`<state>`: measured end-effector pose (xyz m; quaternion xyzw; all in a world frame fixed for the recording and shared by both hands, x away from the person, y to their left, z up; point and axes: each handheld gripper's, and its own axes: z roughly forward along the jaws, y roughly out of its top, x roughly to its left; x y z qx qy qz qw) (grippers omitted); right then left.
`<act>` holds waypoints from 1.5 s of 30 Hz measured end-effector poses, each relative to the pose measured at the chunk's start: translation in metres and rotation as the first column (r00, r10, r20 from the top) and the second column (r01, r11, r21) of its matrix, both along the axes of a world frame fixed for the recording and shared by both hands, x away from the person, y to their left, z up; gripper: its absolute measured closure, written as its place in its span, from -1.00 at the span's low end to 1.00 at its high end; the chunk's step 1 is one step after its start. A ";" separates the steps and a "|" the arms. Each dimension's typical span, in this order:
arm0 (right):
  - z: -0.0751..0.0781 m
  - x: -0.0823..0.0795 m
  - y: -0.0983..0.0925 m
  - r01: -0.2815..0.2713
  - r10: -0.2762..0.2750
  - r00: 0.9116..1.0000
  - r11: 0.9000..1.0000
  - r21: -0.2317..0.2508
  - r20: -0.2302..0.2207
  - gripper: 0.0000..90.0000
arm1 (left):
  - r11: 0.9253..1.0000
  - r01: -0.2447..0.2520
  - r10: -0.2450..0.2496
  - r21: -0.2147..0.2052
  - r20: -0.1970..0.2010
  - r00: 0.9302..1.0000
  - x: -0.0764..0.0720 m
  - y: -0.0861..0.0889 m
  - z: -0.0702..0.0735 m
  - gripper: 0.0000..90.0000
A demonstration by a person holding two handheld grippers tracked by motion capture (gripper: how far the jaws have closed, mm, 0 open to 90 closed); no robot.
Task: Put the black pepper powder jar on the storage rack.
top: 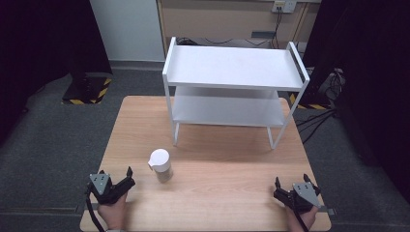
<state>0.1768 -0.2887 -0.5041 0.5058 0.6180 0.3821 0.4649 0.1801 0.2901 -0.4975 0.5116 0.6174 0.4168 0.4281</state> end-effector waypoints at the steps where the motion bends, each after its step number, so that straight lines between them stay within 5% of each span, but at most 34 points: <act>1: 0.000 0.000 0.000 0.000 0.000 1.000 1.000 0.000 0.000 -0.96 | 1.000 0.000 0.000 0.000 0.000 1.000 0.000 0.000 0.000 -0.98; 19: -0.002 -0.001 0.000 0.002 -0.002 1.000 1.000 0.002 0.011 -0.96 | 1.000 -0.004 0.004 -0.009 0.017 1.000 -0.005 0.002 0.000 -0.91; 26: -0.002 -0.001 -0.001 -0.002 0.002 1.000 1.000 0.002 0.014 -0.96 | 0.999 0.014 -0.016 0.036 0.061 0.998 -0.034 -0.015 0.004 -0.90; 34: -0.002 -0.002 -0.002 -0.011 0.011 1.000 1.000 0.005 0.015 -0.96 | 0.999 0.023 -0.025 0.025 0.104 0.994 -0.053 -0.024 0.009 -0.90; 45: -0.003 -0.003 -0.003 -0.009 0.009 1.000 1.000 0.010 0.024 -0.96 | 0.987 0.160 -0.162 0.024 0.131 0.978 -0.064 -0.053 0.007 -0.90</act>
